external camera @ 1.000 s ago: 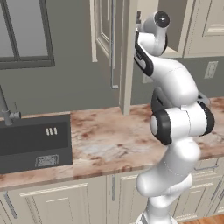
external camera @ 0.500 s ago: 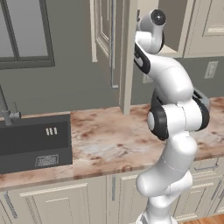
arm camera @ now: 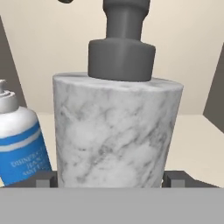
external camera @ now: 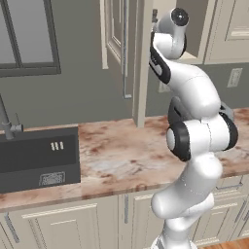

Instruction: Locate and retrieve the soap dispenser and soap dispenser from the cabinet. Place them next to the sink.

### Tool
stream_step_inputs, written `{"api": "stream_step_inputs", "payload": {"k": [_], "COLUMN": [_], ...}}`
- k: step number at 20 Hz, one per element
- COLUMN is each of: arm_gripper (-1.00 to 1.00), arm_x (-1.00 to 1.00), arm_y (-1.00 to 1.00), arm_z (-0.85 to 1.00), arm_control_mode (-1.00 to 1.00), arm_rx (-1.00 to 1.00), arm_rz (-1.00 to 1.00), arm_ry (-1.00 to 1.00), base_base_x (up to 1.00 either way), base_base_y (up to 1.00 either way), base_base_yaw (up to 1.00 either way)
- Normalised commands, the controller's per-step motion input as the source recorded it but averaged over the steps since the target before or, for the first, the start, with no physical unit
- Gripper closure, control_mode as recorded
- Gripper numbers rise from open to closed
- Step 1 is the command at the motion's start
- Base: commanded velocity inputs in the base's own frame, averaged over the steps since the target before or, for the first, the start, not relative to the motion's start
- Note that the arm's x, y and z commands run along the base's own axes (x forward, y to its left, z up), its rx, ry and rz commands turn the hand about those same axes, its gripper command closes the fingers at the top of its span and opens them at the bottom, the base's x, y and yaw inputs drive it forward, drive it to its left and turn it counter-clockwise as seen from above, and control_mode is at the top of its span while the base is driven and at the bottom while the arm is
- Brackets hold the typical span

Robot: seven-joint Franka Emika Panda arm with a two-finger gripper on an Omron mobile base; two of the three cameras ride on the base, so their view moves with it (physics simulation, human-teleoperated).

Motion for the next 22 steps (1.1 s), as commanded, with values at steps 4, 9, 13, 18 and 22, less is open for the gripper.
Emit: {"api": "stream_step_inputs", "payload": {"k": [4, 9, 13, 18, 22], "arm_gripper": [1.0, 1.0, 1.0, 1.0, 1.0], "arm_x": [-0.56, -0.6, -0.75, -0.77, -0.8], "arm_y": [0.04, 0.01, 0.0, 0.0, 0.0], "arm_z": [0.0, 0.0, 0.02, 0.25, 0.2], "arm_control_mode": [-1.0, -1.0, -1.0, -1.0, -1.0], "arm_rx": [0.0, 0.0, 0.0, 0.0, 0.0], "arm_rz": [0.0, 0.0, 0.0, 0.0, 0.01], "arm_ry": [-0.12, -0.1, -0.04, 0.0, 0.01], "base_base_x": [0.0, 0.0, 0.0, 0.0, 0.0], "base_base_y": [0.0, 0.0, 0.0, 0.0, 0.0], "base_base_yaw": [0.0, 0.0, 0.0, 0.0, 0.0]}}
